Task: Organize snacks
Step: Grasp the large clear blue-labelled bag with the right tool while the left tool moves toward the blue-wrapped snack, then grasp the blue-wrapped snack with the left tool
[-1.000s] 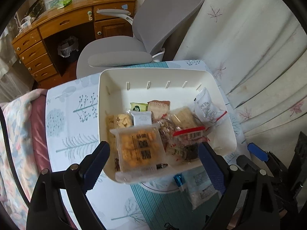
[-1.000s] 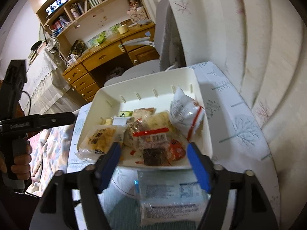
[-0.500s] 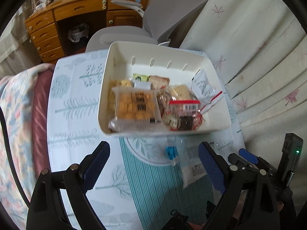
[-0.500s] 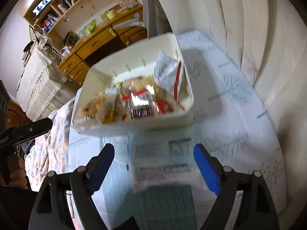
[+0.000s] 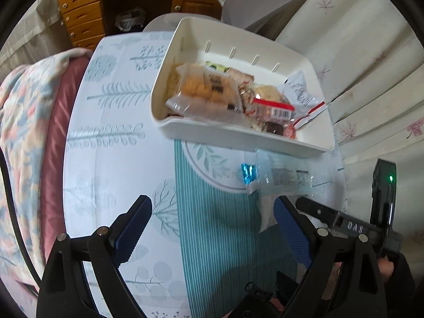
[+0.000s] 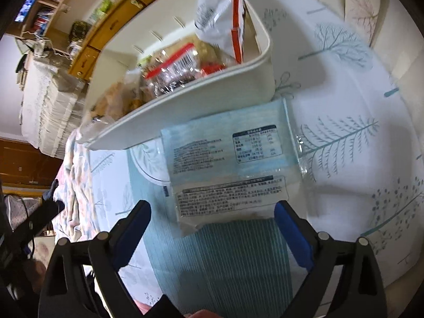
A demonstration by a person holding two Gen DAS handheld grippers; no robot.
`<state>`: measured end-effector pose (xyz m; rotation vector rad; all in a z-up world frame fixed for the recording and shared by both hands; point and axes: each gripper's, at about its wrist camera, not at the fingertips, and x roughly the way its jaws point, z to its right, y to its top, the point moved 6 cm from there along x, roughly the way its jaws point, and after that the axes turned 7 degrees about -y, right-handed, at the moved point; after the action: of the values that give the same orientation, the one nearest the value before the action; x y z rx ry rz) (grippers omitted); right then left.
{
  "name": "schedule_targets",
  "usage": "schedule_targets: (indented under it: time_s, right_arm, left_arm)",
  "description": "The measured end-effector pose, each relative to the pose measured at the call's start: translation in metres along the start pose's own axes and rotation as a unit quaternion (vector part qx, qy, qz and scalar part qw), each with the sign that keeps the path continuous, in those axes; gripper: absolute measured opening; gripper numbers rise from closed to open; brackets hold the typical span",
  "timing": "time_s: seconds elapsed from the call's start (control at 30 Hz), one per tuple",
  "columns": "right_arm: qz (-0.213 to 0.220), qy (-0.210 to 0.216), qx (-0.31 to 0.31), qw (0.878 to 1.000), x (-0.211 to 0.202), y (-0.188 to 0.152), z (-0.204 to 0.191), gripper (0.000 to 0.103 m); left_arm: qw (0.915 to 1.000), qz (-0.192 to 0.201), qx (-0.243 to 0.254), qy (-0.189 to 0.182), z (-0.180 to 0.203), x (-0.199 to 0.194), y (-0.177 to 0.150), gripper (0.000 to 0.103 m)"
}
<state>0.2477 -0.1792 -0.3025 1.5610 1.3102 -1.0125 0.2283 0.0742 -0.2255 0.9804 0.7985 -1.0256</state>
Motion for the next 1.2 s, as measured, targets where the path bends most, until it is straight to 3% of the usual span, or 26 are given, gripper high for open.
schedule_targets:
  time_s: [0.4, 0.57, 0.63, 0.73, 0.8, 0.87, 0.97, 1.07, 1.2]
  right_arm:
    - [-0.039, -0.1, -0.029, 0.994, 0.041, 0.012, -0.015, 0.102]
    - [-0.041, -0.132, -0.049, 0.989, 0.048, 0.013, -0.016, 0.102]
    - [-0.047, -0.127, -0.048, 0.99, 0.051, 0.014, -0.011, 0.101]
    - [-0.054, -0.097, -0.031, 0.993, 0.048, 0.016, -0.002, 0.093]
    - [-0.055, -0.093, -0.025, 0.994, 0.045, 0.017, 0.005, 0.076]
    - [-0.055, -0.079, -0.019, 0.995, 0.041, 0.018, 0.013, 0.067]
    - [-0.058, -0.048, -0.015, 0.997, 0.039, 0.02, 0.022, 0.062]
    - [-0.057, -0.046, -0.025, 0.997, 0.034, 0.02, 0.027, 0.053]
    - [-0.054, -0.032, -0.03, 0.998, 0.025, 0.023, 0.027, 0.031]
  left_arm:
    - [0.9991, -0.029, -0.029, 0.012, -0.019, 0.03, -0.013, 0.092]
    - [0.999, -0.039, -0.022, 0.002, -0.013, 0.049, -0.013, 0.092]
    - [0.9989, -0.042, -0.018, -0.001, -0.009, 0.056, -0.013, 0.092]
    - [0.9987, -0.05, -0.011, -0.003, -0.002, 0.068, -0.011, 0.092]
    - [0.9987, -0.052, -0.002, -0.003, 0.005, 0.075, -0.01, 0.092]
    - [0.9985, -0.055, 0.003, -0.005, 0.011, 0.083, -0.008, 0.092]
    - [0.9982, -0.06, 0.004, -0.004, 0.017, 0.094, -0.008, 0.092]
    - [0.9979, -0.064, 0.004, 0.0, 0.022, 0.103, -0.007, 0.092]
    - [0.998, -0.063, 0.002, 0.0, 0.026, 0.108, -0.007, 0.092]
